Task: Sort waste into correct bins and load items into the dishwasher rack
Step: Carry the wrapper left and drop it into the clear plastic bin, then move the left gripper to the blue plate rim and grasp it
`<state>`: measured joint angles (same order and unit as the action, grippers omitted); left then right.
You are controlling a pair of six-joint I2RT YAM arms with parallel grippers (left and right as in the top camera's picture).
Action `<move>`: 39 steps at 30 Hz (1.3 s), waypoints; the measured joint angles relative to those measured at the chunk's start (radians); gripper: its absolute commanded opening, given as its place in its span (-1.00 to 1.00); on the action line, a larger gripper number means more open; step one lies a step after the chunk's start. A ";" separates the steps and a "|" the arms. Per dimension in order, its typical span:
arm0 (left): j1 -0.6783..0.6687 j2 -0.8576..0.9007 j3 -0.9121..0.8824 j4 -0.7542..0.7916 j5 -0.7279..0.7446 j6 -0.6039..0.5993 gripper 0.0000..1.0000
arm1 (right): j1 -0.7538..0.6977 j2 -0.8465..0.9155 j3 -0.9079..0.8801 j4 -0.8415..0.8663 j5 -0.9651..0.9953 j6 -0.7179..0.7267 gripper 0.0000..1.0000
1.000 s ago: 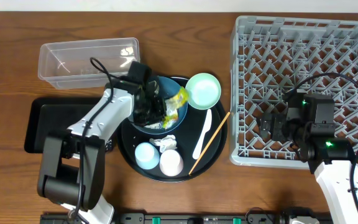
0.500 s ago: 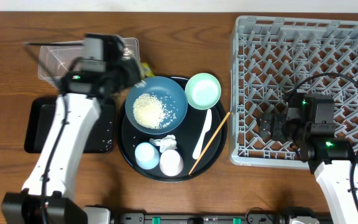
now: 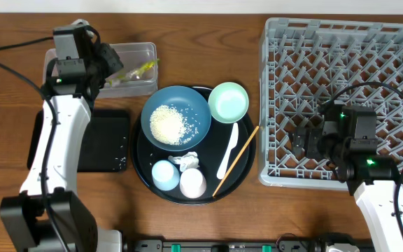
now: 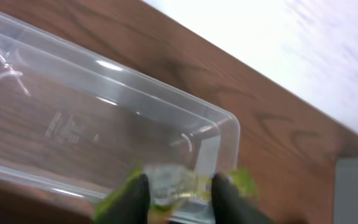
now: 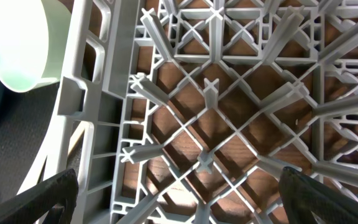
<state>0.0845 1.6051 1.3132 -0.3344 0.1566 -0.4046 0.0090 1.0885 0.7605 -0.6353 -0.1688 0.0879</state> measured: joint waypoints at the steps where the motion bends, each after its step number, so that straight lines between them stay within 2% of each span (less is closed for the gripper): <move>1: 0.001 0.003 0.000 0.002 -0.002 -0.001 -0.06 | 0.000 0.000 0.000 0.000 0.000 0.000 0.99; 7: -0.011 0.003 0.000 -0.067 0.050 -0.002 0.02 | 0.000 0.000 0.000 0.000 -0.002 0.000 0.99; 10: -0.051 0.003 0.000 -0.140 0.078 0.018 0.16 | 0.000 0.000 0.000 0.000 -0.008 0.000 0.99; 23: -0.379 0.003 0.000 -0.410 0.111 0.077 0.33 | 0.000 0.000 0.002 -0.004 -0.016 0.000 0.99; 30: -0.547 0.006 -0.030 -0.414 0.092 0.087 0.32 | 0.000 0.000 0.003 -0.010 -0.015 0.002 0.99; 39: -0.716 0.130 -0.040 -0.401 -0.074 0.103 0.32 | 0.000 0.000 0.003 -0.012 -0.016 0.015 0.98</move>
<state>-0.6315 1.7355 1.2736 -0.7357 0.0826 -0.3019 0.0090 1.0885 0.7631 -0.6472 -0.1844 0.1032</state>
